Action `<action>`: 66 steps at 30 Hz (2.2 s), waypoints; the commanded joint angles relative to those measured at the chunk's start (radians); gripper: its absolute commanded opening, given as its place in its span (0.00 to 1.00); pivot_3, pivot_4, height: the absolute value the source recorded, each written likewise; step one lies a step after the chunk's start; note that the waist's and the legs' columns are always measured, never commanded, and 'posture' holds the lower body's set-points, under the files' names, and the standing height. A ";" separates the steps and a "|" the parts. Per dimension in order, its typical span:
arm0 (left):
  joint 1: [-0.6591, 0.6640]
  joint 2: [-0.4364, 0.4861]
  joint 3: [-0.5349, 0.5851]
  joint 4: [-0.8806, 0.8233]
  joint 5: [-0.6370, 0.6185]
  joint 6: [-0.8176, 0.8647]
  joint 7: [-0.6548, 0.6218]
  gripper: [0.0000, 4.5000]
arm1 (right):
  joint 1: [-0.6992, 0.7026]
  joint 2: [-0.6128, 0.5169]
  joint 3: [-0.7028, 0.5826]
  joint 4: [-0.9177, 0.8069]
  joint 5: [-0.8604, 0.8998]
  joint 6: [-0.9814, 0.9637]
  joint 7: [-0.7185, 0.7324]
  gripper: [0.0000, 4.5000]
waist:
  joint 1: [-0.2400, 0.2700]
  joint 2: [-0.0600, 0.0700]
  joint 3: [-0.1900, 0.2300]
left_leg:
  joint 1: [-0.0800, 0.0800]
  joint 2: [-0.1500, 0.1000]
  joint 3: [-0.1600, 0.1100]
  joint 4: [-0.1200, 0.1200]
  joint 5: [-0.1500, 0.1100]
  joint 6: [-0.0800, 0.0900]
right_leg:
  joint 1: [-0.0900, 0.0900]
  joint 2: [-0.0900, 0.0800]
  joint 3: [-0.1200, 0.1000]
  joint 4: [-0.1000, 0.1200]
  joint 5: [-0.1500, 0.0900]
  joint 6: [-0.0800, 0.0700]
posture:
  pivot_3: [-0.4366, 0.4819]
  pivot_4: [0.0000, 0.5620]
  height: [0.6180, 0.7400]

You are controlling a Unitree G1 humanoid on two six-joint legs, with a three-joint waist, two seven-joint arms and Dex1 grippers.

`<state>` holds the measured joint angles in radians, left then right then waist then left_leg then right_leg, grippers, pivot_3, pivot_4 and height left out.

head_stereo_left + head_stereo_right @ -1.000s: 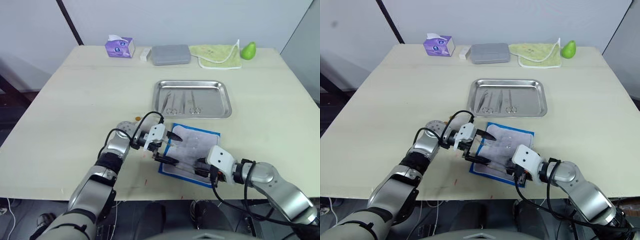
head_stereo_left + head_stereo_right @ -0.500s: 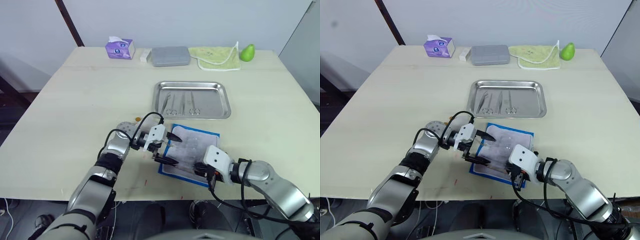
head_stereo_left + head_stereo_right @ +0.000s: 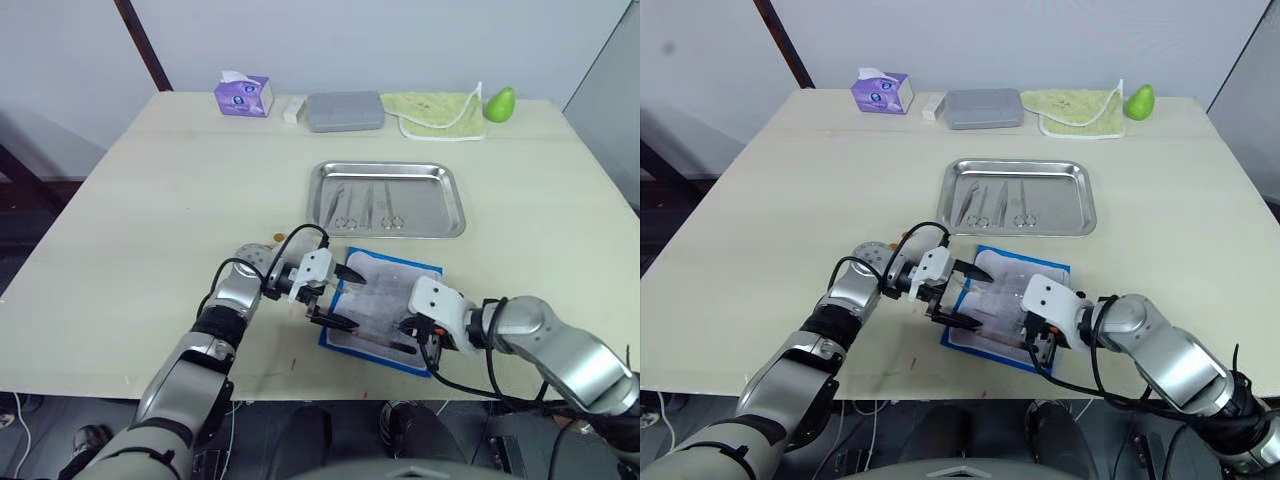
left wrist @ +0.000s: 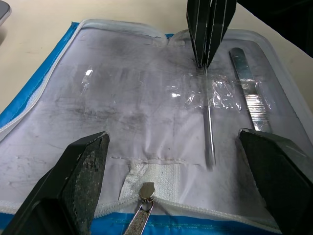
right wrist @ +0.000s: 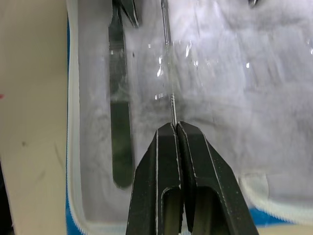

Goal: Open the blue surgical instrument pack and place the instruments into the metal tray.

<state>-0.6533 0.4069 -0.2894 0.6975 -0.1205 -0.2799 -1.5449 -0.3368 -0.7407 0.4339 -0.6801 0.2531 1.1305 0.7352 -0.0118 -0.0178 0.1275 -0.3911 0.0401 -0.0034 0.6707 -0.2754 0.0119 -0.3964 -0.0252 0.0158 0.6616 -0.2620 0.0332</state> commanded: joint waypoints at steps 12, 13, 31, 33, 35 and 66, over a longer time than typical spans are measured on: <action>0.030 0.005 -0.034 0.029 0.050 0.002 0.003 1.00 | -0.130 -0.087 -0.017 -0.116 0.106 0.156 0.011 0.01 | 0.001 0.002 0.001 | -0.001 0.000 -0.001 0.000 0.000 0.000 | 0.000 0.000 -0.001 0.000 0.000 0.000 | 0.48 0.27 0.97; 0.030 0.005 -0.034 0.030 0.050 0.002 0.003 1.00 | -0.130 -0.095 -0.023 -0.120 0.111 0.159 0.011 0.01 | 0.001 0.001 0.001 | -0.001 0.000 -0.001 0.000 0.000 0.000 | 0.000 -0.001 -0.001 0.000 0.000 0.000 | 0.48 0.27 0.97; 0.018 -0.007 -0.035 0.049 0.053 -0.002 0.008 1.00 | -0.025 -0.362 -0.241 -0.191 0.229 0.118 0.099 0.01 | 0.002 0.004 0.002 | -0.002 -0.001 -0.001 0.000 0.000 0.000 | -0.001 -0.002 -0.002 -0.001 0.000 0.000 | 0.48 0.27 0.97; 0.016 -0.009 -0.035 0.052 0.054 -0.003 0.009 1.00 | -0.007 -0.384 -0.284 -0.193 0.249 0.110 0.116 0.01 | 0.003 0.005 0.003 | -0.002 -0.001 -0.001 0.000 0.000 0.000 | -0.001 -0.002 -0.002 0.000 0.000 0.000 | 0.48 0.27 0.97; 0.015 -0.011 -0.035 0.054 0.054 -0.004 0.011 1.00 | 0.016 -0.410 -0.343 -0.189 0.275 0.100 0.141 0.01 | 0.004 0.004 0.003 | -0.002 -0.001 -0.001 0.000 0.000 0.000 | -0.001 -0.002 -0.002 -0.001 0.000 0.000 | 0.48 0.27 0.97; 0.035 -0.035 -0.020 0.037 0.046 0.009 0.055 1.00 | -0.502 0.449 -0.449 0.566 0.049 0.173 -0.651 0.01 | 0.005 0.010 0.003 | -0.004 -0.002 0.001 0.000 0.000 0.000 | -0.002 -0.002 -0.001 0.001 0.000 0.001 | 0.48 0.27 0.97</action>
<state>-0.6442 0.3772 -0.2768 0.6997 -0.1216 -0.2894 -1.5069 -0.8067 -0.2997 -0.0051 -0.1395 0.3331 1.3276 0.1187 -0.0070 -0.0080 0.1307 -0.3951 0.0378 -0.0025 0.6712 -0.2753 0.0120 -0.3988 -0.0272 0.0154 0.6628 -0.2618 0.0337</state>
